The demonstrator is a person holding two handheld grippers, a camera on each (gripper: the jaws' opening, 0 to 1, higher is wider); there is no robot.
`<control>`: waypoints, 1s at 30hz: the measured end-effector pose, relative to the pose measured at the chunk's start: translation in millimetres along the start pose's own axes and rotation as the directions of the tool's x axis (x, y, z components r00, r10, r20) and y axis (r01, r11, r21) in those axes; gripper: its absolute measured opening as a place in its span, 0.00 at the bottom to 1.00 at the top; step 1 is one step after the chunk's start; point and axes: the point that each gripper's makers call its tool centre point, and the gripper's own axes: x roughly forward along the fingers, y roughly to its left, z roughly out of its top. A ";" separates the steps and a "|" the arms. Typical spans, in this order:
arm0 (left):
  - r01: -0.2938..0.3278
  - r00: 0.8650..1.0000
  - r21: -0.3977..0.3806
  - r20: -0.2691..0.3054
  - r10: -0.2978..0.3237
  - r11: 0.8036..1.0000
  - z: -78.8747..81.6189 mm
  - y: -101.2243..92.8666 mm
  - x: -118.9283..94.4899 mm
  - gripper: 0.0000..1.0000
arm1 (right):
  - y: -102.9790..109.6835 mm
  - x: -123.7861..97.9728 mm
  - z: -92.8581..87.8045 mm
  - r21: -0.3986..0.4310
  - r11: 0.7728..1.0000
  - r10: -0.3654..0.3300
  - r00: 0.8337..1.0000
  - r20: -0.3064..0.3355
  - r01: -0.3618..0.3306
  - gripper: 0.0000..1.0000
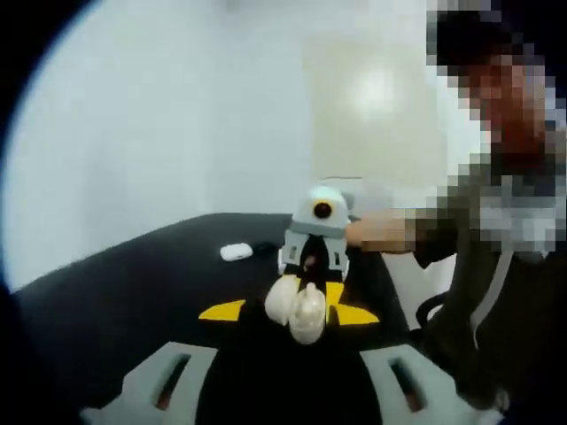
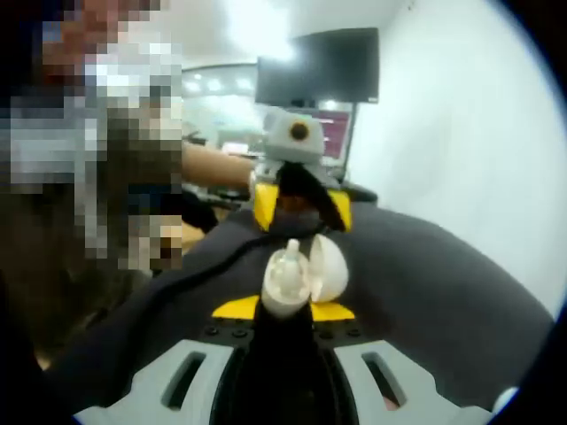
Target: Pick up three earphones and place each one into its charging case using tactile feedback, ensure that each earphone is properly inserted and securely positioned inside the case.
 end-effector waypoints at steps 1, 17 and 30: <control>0.035 0.999 -0.038 0.009 -0.035 0.999 -1.5 -3.1 1.5 0.29 | 0.1 -0.1 0.3 -0.007 1.000 0.000 1.000 0.000 0.000 0.21; 0.065 0.991 -0.023 -0.114 -0.067 0.998 -32.5 -13.2 23.4 0.15 | -1.0 -1.3 -0.3 -0.017 1.000 -0.013 1.000 -0.003 0.013 0.21; 0.045 0.993 0.046 -0.110 -0.040 0.998 -32.2 -15.5 24.7 0.07 | 7.7 -6.5 -1.6 0.204 0.978 0.045 0.999 -0.008 -0.042 0.27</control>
